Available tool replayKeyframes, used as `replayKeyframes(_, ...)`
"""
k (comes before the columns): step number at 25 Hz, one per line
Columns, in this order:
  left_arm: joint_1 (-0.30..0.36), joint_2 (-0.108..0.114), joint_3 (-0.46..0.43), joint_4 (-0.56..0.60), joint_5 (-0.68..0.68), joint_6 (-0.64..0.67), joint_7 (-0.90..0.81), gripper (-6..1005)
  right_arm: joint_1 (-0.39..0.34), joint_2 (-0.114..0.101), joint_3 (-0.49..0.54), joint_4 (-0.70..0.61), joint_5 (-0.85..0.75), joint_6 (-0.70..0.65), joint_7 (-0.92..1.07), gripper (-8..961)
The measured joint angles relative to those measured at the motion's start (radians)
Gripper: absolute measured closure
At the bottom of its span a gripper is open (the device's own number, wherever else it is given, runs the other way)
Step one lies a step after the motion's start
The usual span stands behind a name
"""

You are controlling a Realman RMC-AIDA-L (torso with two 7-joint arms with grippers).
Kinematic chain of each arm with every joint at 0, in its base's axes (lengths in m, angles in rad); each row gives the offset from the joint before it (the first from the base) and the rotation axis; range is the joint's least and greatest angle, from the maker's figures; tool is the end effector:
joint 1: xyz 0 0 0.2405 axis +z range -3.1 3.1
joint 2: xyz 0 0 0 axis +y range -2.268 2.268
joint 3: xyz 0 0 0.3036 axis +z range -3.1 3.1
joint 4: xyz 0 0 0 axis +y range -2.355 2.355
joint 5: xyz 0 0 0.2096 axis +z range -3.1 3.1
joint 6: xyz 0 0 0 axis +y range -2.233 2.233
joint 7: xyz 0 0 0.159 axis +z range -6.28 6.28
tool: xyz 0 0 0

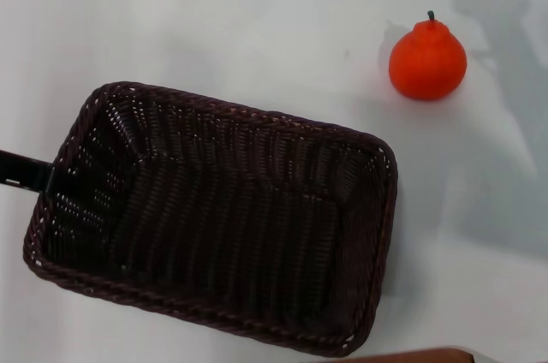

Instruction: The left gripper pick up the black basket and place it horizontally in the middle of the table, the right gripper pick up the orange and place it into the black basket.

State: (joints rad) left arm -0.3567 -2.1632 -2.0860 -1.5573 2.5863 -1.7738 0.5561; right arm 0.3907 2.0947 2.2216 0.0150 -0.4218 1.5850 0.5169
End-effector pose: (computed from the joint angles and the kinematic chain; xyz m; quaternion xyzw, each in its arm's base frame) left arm -0.2811 0.3111 0.0083 -0.8399 -0.5059 0.0926 0.1731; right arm 0.3650 0.3204 0.0189 -0.2278 -0.5856 -0.6097 0.4832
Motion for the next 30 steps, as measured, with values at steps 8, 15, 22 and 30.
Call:
replayKeyframes(8,0.010,-0.001,0.081,-0.047,0.045,0.031,-0.029,734,0.004,-0.001,0.015,0.000,0.000,-0.012,0.000,508)
replayKeyframes(15,0.019,-0.003,0.067,-0.047,0.035,0.083,-0.068,825,0.009,-0.002,0.018,0.004,0.000,-0.011,0.000,508)
replayKeyframes(22,0.028,-0.003,-0.003,-0.063,-0.016,0.115,-0.217,827,0.017,-0.004,0.029,0.063,0.000,-0.045,0.000,507)
replayKeyframes(30,0.096,-0.006,-0.027,-0.145,-0.056,0.177,-0.398,829,0.034,-0.007,0.029,0.145,0.000,-0.151,0.028,507)
